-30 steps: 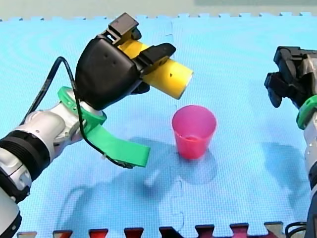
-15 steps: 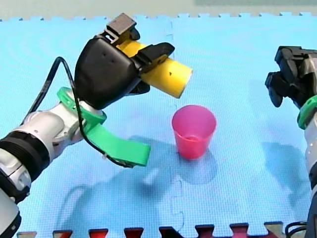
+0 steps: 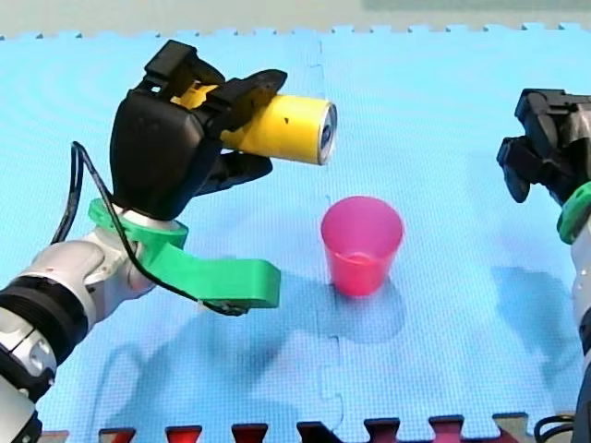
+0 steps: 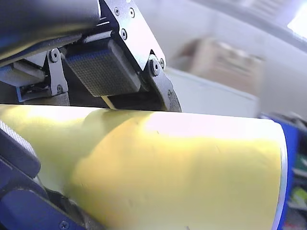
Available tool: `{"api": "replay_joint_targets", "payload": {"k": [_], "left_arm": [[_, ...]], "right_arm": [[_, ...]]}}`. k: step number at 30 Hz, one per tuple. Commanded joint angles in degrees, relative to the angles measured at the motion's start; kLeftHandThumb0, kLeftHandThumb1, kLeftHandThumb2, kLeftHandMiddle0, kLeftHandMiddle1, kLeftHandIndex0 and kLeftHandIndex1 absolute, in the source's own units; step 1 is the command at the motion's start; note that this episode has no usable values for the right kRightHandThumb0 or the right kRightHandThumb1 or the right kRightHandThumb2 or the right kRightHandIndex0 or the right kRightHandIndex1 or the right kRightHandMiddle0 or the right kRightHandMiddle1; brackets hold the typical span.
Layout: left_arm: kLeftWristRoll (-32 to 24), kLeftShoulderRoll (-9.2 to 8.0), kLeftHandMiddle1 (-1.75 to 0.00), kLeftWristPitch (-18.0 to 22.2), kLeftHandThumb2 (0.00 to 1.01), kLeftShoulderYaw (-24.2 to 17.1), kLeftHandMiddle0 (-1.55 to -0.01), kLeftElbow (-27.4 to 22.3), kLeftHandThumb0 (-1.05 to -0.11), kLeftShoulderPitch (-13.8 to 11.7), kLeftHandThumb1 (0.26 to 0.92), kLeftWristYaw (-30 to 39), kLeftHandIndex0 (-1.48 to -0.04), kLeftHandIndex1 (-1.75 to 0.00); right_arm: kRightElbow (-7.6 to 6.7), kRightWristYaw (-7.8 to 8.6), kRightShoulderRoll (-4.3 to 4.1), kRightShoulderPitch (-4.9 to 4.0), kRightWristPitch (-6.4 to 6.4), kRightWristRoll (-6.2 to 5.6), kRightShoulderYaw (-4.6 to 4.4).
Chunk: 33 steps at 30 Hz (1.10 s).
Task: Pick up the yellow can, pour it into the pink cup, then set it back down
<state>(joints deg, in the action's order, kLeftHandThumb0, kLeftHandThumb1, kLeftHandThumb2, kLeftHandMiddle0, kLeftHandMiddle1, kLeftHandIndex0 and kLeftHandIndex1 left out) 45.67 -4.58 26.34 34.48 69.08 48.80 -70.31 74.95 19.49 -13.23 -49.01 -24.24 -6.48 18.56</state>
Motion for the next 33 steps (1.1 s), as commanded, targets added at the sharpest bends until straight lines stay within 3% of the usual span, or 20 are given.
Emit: {"api": "replay_joint_targets", "payload": {"k": [1, 4, 6, 8, 14, 17, 22, 25, 28, 33], "left_arm": [[-1.4, 0.08, -1.27, 1.8, 0.0, -1.5, -0.96, 0.2, -0.463, -0.3, 0.846, -0.3, -1.21, -0.01], [-2.7, 0.14, -0.75, 4.1, 0.0, -2.8, -1.07, 0.5, -0.444, -0.7, 0.831, 0.0, -1.2, 0.0], [-3.2, 0.27, -0.54, 5.0, 0.0, -3.4, -1.13, 0.6, -0.436, -0.9, 0.818, 0.6, -1.2, 0.0], [-3.5, 0.25, -0.44, 5.9, 0.0, -3.9, -1.17, 0.5, -0.43, -1.2, 0.812, 1.0, -1.2, 0.0], [-7.1, 0.8, -0.29, 10.3, 0.0, -7.3, -1.24, 0.0, -0.43, -2.9, 0.801, 3.7, -1.21, 0.0], [-14.0, 2.06, -0.2, 15.5, 0.0, -12.1, -1.27, -0.1, -0.436, -4.7, 0.798, 11.4, -1.21, 0.0], [-31.2, 6.02, -0.15, 22.8, 0.0, -22.3, -1.3, -0.2, -0.433, -9.5, 0.799, 31.5, -1.21, 0.0], [-41.3, 8.24, -0.14, 22.9, 0.0, -27.5, -1.31, -1.4, -0.422, -11.5, 0.801, 44.1, -1.21, 0.0], [-52.5, 10.85, -0.14, 19.9, 0.0, -33.2, -1.31, -3.9, -0.419, -12.8, 0.803, 57.3, -1.2, 0.0], [-54.5, 11.12, -0.11, 18.9, 0.0, -34.7, -1.3, -4.2, -0.404, -13.6, 0.804, 60.6, -1.2, 0.0]], "right_arm": [[-0.09, 0.15, -0.51, 0.14, -0.13, -0.1, 0.04], [-0.06, 0.36, -0.65, 0.09, 0.09, -0.17, 0.08], [-0.02, 0.51, -0.76, 0.06, 0.21, -0.22, 0.13], [0.01, 0.73, -0.87, 0.02, 0.33, -0.25, 0.17], [0.11, 1.55, -1.05, -0.08, 0.79, -0.65, 0.56], [0.14, 1.94, -1.11, -0.09, 0.91, -0.81, 0.72], [0.12, 2.26, -1.28, -0.03, 0.99, -0.95, 0.92], [0.11, 2.28, -1.38, 0.01, 0.99, -0.98, 0.99], [0.14, 2.45, -1.49, -0.01, 1.12, -1.13, 1.14], [0.21, 2.85, -1.68, -0.01, 1.35, -1.32, 1.34]]}}
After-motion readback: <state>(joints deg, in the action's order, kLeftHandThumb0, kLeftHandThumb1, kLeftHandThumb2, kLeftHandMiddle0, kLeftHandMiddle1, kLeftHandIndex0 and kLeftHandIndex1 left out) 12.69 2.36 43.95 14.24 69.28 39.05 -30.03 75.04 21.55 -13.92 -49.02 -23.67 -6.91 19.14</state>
